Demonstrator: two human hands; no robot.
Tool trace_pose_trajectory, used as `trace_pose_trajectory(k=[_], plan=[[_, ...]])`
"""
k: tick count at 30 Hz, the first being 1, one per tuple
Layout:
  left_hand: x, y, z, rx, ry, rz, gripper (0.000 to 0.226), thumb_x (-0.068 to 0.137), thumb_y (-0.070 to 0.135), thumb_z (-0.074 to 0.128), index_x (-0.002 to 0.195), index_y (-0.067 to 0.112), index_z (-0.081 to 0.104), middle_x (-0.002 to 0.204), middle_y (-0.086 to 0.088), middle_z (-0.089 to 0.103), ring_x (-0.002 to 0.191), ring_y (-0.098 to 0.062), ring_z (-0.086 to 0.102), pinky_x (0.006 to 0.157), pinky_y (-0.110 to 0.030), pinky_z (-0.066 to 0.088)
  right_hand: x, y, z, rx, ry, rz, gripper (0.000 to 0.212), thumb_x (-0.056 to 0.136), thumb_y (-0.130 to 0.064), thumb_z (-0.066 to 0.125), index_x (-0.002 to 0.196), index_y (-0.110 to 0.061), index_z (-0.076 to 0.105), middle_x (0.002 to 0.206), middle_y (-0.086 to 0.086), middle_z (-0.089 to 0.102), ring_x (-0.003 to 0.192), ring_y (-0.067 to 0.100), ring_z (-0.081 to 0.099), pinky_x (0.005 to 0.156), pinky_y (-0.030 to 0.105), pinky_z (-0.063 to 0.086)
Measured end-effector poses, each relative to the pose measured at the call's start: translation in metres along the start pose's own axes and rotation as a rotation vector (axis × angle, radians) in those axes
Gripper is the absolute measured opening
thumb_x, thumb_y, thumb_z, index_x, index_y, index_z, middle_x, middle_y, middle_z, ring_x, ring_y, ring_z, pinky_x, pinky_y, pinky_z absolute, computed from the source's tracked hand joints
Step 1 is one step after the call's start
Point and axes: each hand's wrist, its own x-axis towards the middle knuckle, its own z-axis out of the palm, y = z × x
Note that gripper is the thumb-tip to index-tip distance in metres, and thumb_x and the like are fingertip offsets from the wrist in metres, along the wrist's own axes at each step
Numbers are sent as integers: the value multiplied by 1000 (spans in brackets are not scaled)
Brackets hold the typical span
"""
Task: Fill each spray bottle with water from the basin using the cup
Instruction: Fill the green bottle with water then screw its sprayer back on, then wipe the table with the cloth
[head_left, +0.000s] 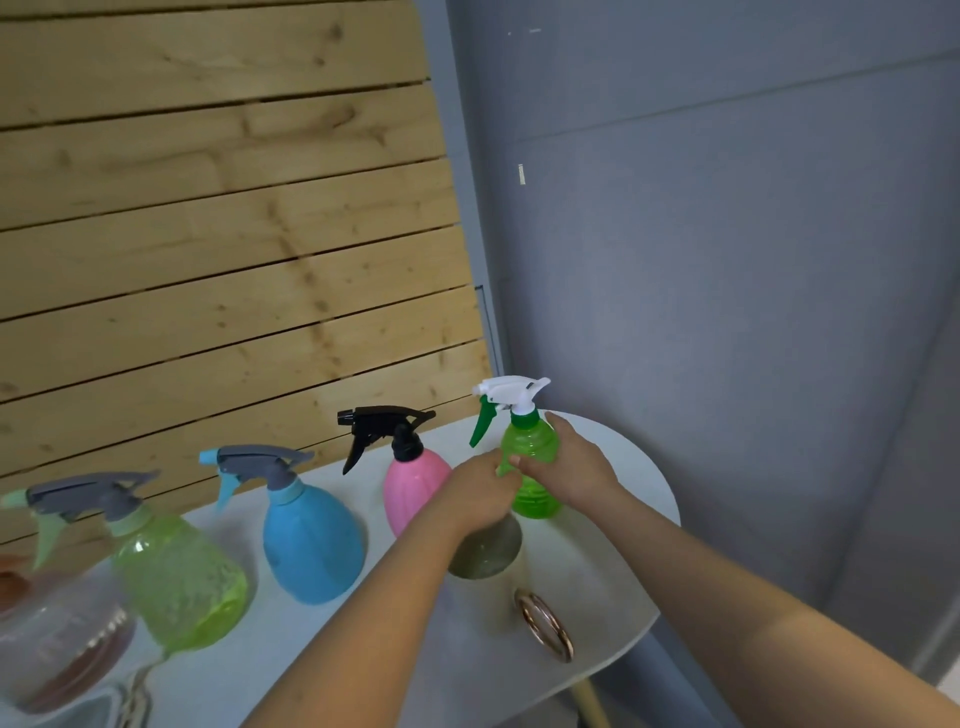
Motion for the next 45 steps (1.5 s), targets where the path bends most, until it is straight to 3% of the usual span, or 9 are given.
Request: trace_pose_trajectory(k=[2,7,10,14,19,23,35,41,45], plan=[[-11,7,-1,47,11,-10,41,102,25,35,140,12,40,143,-10,46,128,-25,44,95,-25,35,-7,1,-4,-13,0,32,73,88,-45,58,147,-19,23,146,3,42,130,26,42,98,34,37],[-52,20,-6,43,130,-25,43,101,26,40,142,12,38,145,-8,44,130,-24,43,94,-24,36,-50,-10,-17,-19,92,-4,46,92,-37,55,132,-16,46,129,5,56,116,26,53,88,30,41],[-78,19,-8,59,162,-64,53,98,31,43,147,14,31,148,-8,39,131,-25,42,98,-24,36,-80,-21,-19,19,105,-20,45,92,-34,55,132,-17,48,131,2,56,118,24,52,91,30,40],[-124,13,-11,44,200,-68,52,95,23,45,146,15,33,146,-9,41,127,-24,44,87,-21,37,-125,-38,-14,46,92,-87,40,91,-34,57,128,-20,55,131,-2,57,119,20,52,94,26,39],[-178,-7,-10,51,260,-83,44,95,24,48,138,16,43,139,-9,48,122,-26,49,91,-26,42,-172,-52,1,110,31,-135,31,89,-30,58,118,-22,62,122,0,63,102,21,59,78,26,43],[-219,-37,-4,27,324,-118,47,94,24,51,140,15,42,144,-6,44,130,-20,42,96,-22,34,-208,-52,24,28,-47,-212,32,90,-31,59,119,-18,63,123,-1,64,112,17,59,91,24,41],[-282,-161,27,-26,459,-388,37,91,13,53,128,12,55,131,-9,54,118,-22,52,90,-21,36,-251,-32,129,-14,-323,-290,31,90,-24,60,120,-16,62,122,-1,64,113,14,58,98,26,42],[-287,-225,-4,257,651,-474,31,90,15,49,119,8,57,135,-16,44,124,-34,38,100,-43,35,-243,-53,186,-101,-306,-421,35,90,-23,58,125,-18,60,125,-3,62,123,19,46,103,23,33],[-281,-260,-13,283,589,-509,47,96,21,42,141,12,37,152,-12,28,141,-29,21,110,-43,22,-237,-66,209,-169,-235,-497,34,92,-22,54,125,-18,60,126,-3,62,119,24,44,100,27,35]])
